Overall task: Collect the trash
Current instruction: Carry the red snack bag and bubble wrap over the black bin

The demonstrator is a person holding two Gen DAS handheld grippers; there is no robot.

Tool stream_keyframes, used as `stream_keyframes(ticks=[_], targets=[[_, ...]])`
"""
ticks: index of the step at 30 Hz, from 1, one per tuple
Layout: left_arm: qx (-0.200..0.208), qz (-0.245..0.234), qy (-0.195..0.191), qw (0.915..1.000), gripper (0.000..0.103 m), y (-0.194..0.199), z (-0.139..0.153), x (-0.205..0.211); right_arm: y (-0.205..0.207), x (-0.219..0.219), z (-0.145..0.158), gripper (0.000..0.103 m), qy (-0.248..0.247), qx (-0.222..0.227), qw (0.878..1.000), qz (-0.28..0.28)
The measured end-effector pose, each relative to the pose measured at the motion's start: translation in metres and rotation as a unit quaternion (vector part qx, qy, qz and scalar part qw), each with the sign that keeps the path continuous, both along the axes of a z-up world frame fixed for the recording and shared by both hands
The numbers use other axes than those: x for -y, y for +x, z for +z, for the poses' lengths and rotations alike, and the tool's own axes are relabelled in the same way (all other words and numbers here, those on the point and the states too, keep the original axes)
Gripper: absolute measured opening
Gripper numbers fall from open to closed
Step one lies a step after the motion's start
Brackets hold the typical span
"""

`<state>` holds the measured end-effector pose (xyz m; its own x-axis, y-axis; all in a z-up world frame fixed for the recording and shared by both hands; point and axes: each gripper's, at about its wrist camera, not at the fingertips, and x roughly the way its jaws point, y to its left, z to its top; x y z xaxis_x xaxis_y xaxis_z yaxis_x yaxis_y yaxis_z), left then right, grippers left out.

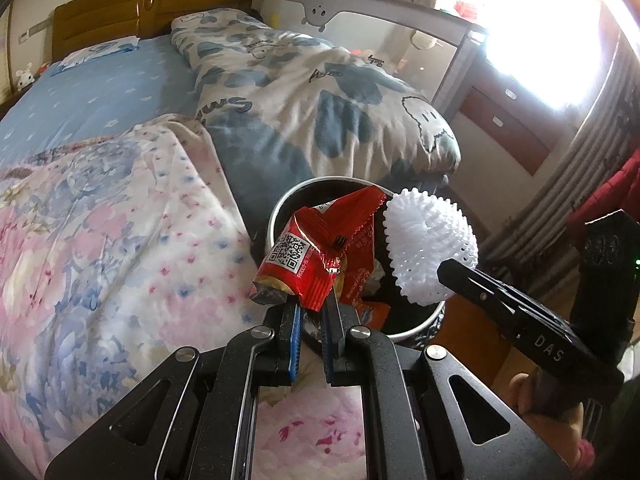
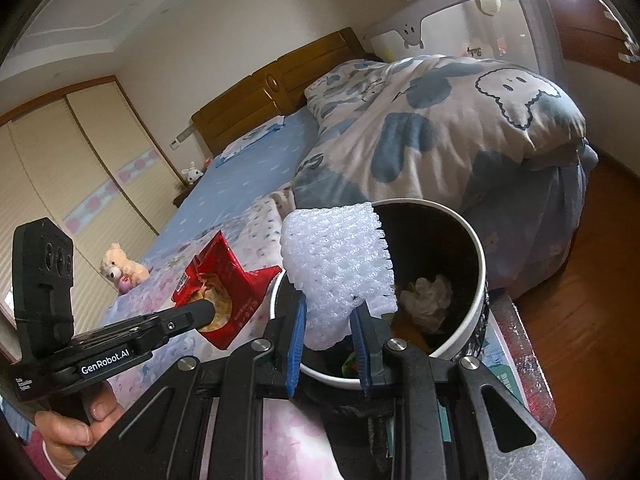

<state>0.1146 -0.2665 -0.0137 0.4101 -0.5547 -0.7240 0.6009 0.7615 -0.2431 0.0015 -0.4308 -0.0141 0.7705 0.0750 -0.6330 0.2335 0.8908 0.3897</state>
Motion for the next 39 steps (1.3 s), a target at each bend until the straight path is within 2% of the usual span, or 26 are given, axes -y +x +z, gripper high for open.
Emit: stream_keyframes(ticks=[23, 39], targets=[[0.008, -0.013, 0.016, 0.9998, 0.007, 0.014, 0.001, 0.039, 0.015, 0.021, -0.005, 0.022, -0.005, -0.018, 1.000, -0.007], [0.010, -0.019, 0.019, 0.9996, 0.007, 0.021, 0.000, 0.052, 0.024, 0.033, -0.012, 0.022, -0.005, -0.036, 0.999, -0.005]])
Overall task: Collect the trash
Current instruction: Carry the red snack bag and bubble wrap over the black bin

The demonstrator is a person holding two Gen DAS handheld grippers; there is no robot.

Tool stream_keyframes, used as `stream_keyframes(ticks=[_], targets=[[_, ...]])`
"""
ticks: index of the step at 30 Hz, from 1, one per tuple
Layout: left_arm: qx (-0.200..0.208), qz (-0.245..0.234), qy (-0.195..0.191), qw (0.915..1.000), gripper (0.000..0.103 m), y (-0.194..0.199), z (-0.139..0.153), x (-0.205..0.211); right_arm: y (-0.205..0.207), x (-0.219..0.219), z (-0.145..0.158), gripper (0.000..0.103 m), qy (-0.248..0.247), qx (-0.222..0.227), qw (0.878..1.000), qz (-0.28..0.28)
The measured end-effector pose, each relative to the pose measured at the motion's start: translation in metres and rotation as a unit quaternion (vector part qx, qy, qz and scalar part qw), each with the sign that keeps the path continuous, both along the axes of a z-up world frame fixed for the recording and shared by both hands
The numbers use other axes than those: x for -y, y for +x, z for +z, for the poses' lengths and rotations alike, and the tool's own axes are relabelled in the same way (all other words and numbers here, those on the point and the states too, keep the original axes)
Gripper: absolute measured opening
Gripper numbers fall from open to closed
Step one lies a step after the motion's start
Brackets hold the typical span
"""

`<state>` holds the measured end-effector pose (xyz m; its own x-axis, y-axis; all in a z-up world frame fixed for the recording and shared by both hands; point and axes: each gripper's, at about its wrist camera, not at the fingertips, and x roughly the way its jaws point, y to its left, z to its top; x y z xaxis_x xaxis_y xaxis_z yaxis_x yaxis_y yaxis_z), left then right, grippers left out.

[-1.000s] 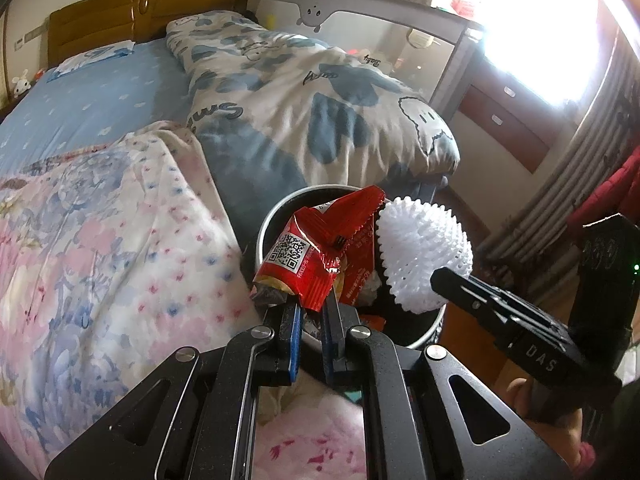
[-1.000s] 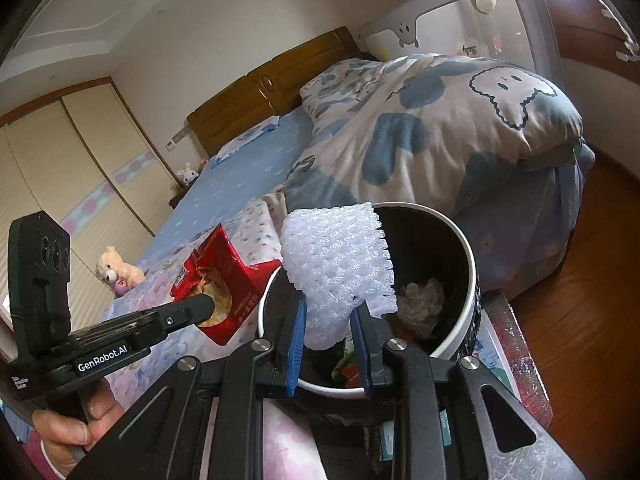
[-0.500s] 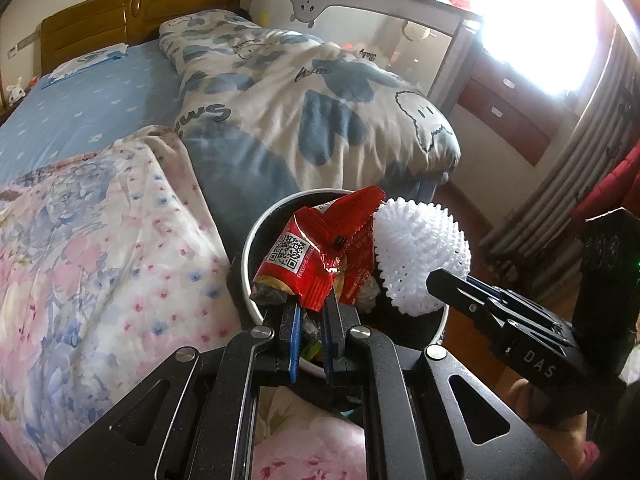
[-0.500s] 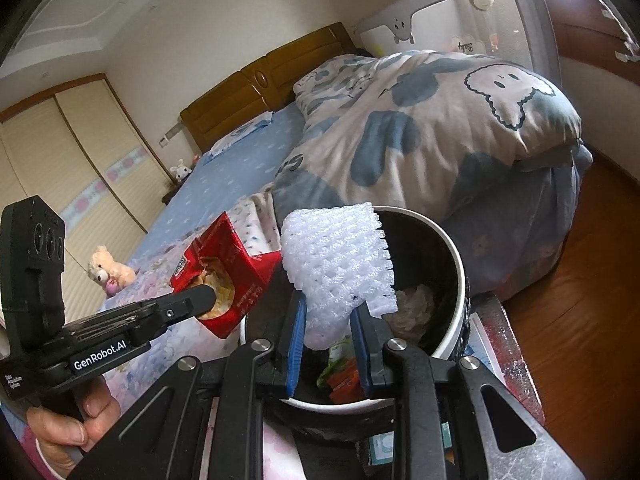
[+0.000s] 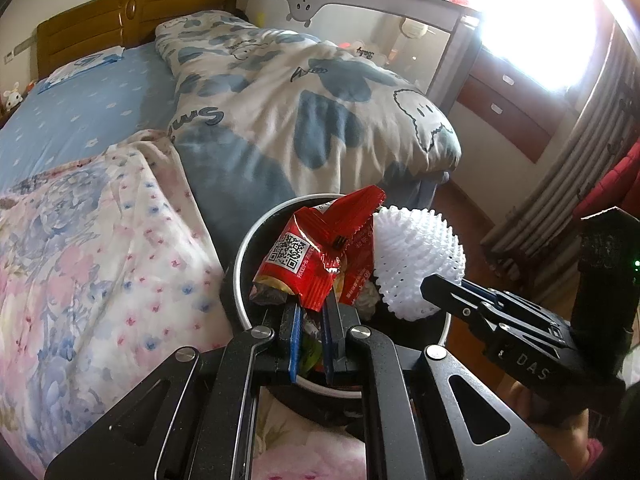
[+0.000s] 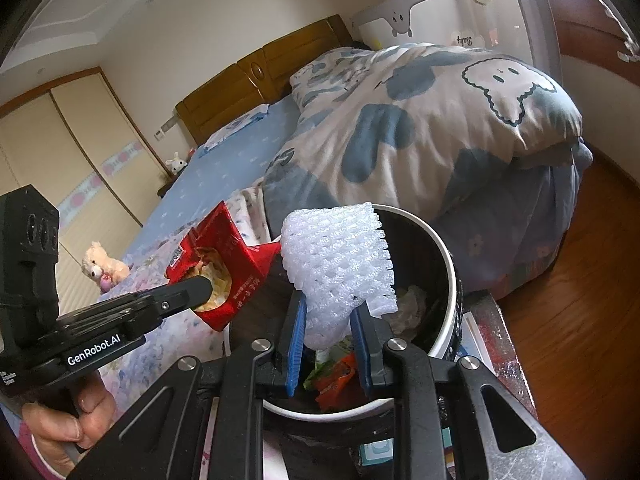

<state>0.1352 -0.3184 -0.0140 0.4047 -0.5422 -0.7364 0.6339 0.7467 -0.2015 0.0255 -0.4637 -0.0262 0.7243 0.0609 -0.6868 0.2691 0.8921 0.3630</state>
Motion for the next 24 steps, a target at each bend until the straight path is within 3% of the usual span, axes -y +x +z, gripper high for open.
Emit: stream_keyframes(ticks=[24], targets=[[-0.013, -0.005, 0.008, 0.9999, 0.007, 0.003, -0.012, 0.006, 0.001, 0.009, -0.007, 0.022, 0.010, -0.004, 1.000, -0.004]])
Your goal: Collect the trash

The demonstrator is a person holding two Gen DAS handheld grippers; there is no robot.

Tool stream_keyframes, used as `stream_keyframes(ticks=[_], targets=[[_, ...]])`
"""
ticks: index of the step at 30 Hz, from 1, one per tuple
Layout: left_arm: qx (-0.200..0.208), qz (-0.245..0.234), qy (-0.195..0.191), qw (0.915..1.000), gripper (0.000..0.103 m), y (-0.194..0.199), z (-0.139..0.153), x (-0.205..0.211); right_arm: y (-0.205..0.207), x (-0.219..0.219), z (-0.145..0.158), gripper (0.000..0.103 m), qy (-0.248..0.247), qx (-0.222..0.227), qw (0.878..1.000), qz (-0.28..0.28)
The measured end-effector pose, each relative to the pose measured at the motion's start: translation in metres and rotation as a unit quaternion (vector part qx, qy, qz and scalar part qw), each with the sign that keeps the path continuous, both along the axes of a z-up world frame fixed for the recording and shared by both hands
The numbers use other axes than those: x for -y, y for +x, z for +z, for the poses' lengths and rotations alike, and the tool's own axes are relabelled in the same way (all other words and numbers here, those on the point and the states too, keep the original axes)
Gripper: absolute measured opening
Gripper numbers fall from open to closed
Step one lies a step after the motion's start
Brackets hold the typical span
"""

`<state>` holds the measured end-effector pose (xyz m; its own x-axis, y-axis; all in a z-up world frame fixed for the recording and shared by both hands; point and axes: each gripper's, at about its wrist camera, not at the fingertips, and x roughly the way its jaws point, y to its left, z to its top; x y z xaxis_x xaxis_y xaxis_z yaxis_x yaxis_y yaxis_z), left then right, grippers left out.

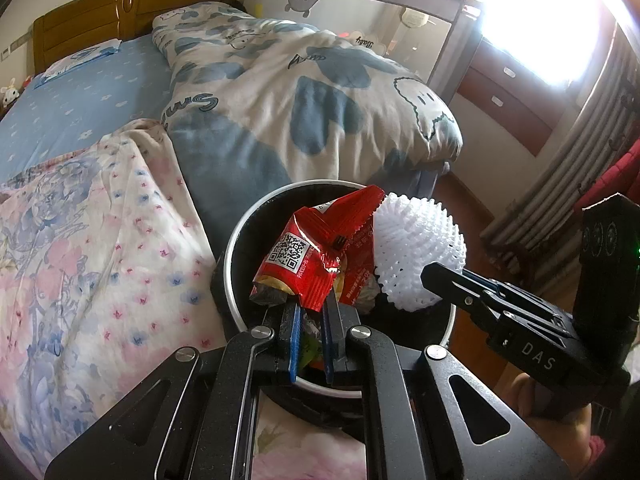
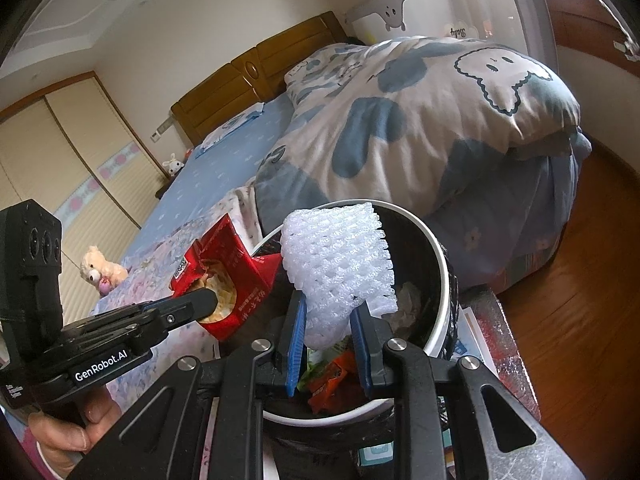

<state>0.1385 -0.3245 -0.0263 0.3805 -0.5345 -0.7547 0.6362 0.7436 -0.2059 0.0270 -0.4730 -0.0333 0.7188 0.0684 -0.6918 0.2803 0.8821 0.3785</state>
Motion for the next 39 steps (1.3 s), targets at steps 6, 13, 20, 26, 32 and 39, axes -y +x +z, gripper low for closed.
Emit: stream_keyframes(ticks=[6, 13, 20, 26, 32, 39], targets=[[-0.002, -0.002, 0.000, 1.0000, 0.007, 0.000, 0.000, 0.000, 0.000, 0.000, 0.000, 0.022, 0.000, 0.000, 1.000, -0.001], [-0.009, -0.004, 0.001, 1.0000, 0.008, 0.001, -0.006, -0.001, 0.003, 0.003, -0.002, 0.023, -0.001, -0.004, 1.000, -0.001], [-0.018, -0.006, 0.004, 0.9998, 0.014, 0.000, -0.008, -0.001, 0.006, 0.005, -0.003, 0.027, 0.000, -0.009, 1.000, 0.004], [-0.013, 0.006, -0.005, 0.9999, 0.033, -0.005, -0.004, -0.014, 0.004, 0.003, 0.000, 0.055, 0.000, -0.008, 1.000, 0.005], [-0.006, 0.033, -0.015, 0.9993, 0.038, -0.015, 0.001, -0.040, -0.004, -0.003, 0.009, 0.063, 0.001, 0.002, 1.000, -0.002], [0.015, 0.085, -0.034, 0.9957, 0.061, -0.041, 0.004, -0.084, -0.022, -0.026, 0.023, 0.098, -0.012, 0.018, 1.000, -0.005]])
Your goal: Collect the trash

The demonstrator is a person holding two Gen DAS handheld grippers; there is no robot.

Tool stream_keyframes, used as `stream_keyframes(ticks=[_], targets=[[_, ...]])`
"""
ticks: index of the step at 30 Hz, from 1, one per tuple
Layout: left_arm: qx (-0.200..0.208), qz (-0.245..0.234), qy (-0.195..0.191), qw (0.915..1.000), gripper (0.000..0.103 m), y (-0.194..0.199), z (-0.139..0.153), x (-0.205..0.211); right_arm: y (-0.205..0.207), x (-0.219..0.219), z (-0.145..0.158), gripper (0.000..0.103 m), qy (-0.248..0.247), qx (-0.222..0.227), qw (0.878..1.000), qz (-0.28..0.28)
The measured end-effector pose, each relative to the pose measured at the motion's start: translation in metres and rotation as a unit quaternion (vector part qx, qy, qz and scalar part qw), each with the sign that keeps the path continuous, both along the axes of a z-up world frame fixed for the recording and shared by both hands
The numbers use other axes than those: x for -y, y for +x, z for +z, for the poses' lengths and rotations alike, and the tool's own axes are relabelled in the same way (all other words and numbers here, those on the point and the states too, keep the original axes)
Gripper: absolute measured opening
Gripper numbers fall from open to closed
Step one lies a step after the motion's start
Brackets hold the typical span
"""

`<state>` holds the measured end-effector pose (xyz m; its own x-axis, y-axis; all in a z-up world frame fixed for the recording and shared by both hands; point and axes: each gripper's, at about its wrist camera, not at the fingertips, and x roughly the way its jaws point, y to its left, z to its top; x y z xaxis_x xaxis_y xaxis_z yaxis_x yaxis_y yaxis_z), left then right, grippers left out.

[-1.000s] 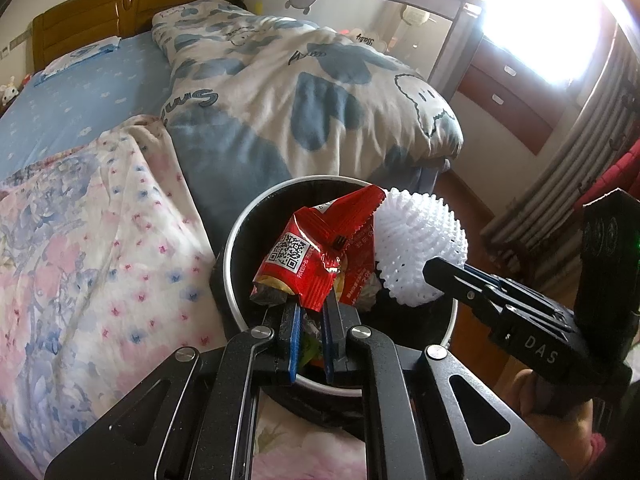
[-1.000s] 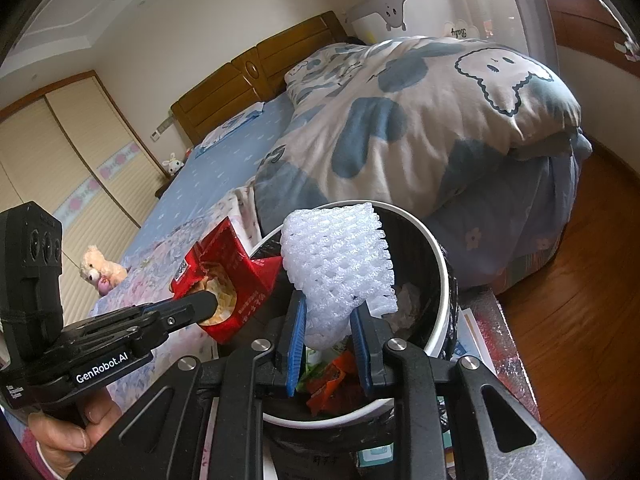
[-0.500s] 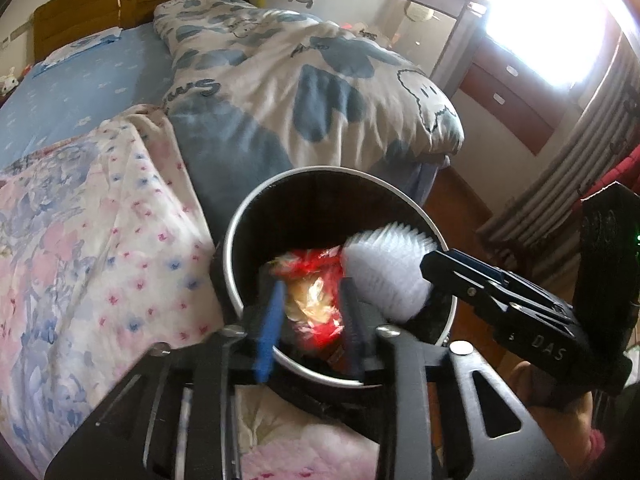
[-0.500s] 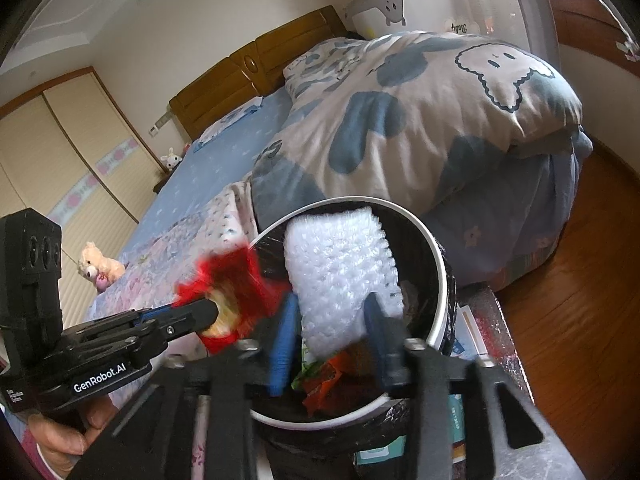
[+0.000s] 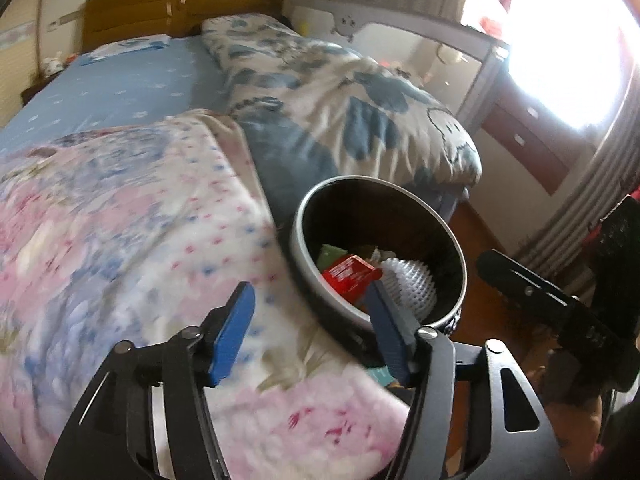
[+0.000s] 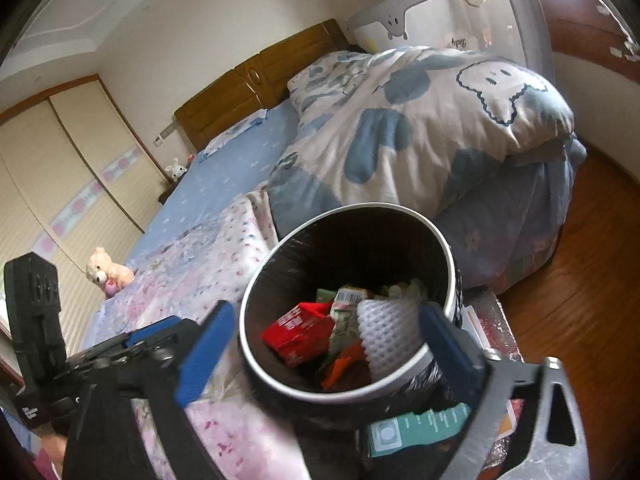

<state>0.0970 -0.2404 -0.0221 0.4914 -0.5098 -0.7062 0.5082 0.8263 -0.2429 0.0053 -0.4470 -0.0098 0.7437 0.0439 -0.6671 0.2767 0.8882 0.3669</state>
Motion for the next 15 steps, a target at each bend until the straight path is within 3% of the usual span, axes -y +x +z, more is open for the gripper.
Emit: stream_keyframes(ticks=[7, 15], targets=[[0.012, 0.057, -0.002, 0.9983, 0.073, -0.025, -0.004, -0.050, -0.016, -0.029, 0.007, 0.099, -0.016, 0.008, 1.000, 0.008], [0.062, 0.108, 0.019, 0.9920, 0.082, -0.056, 0.003, -0.100, -0.033, -0.074, 0.013, 0.101, -0.051, 0.032, 0.998, 0.032]])
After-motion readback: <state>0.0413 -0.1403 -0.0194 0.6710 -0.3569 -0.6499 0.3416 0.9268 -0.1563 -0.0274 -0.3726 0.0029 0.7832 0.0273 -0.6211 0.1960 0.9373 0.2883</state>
